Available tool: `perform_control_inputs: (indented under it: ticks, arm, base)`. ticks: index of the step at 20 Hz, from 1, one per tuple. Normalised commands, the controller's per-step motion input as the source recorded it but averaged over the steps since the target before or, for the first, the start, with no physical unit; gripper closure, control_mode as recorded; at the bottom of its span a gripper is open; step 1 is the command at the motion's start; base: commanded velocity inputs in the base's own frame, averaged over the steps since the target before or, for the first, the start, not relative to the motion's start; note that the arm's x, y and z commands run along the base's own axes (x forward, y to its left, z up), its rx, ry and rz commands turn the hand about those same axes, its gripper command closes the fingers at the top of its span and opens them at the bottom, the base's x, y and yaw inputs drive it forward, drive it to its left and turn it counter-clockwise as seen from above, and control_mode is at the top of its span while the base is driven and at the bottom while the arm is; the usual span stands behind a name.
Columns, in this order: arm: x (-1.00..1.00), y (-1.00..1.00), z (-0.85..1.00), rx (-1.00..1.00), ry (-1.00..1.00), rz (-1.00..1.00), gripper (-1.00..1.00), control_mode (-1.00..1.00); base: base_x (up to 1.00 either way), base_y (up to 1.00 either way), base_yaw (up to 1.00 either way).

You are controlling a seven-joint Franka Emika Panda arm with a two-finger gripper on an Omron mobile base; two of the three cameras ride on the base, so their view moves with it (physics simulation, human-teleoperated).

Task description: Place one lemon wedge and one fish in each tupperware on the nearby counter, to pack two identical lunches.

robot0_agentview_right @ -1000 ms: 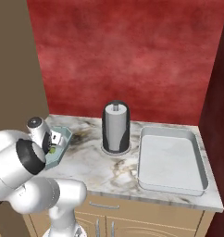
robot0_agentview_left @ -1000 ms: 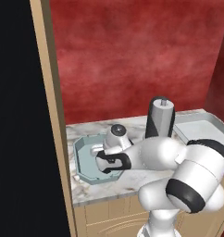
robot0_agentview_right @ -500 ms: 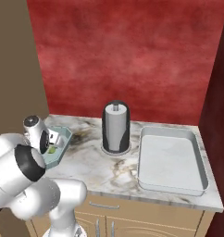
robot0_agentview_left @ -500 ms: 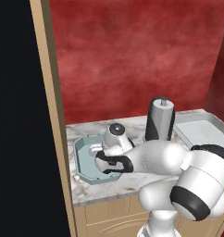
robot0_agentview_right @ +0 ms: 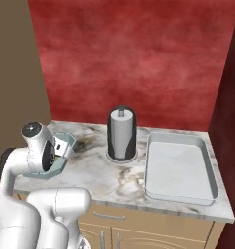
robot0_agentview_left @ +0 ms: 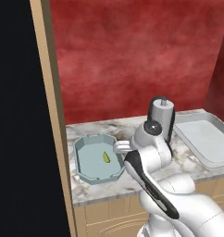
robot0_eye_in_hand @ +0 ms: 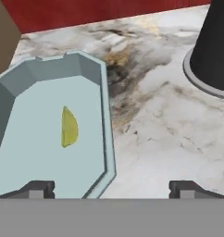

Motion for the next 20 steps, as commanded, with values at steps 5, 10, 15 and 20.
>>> perform_control_inputs:
  ticks: [5, 10, 15, 20]
  arm:
    - [-0.61, -0.97, 1.0, 0.0, 0.0, -0.09, -1.0, -1.0]
    - [-0.52, -0.82, 0.99, 0.0, 0.01, -0.09, -1.0, -1.0]
    - [-0.76, -0.54, 0.87, 0.0, 0.05, -0.09, -1.0, -1.0]
    - [-0.6, -0.1, 0.16, 0.0, 0.01, -0.02, -1.0, 1.0]
  base:
    - [0.0, 0.0, 0.0]
    - [0.0, 0.0, 0.0]
    - [0.0, 0.0, 0.0]
    - [-0.4, 0.0, 0.0]
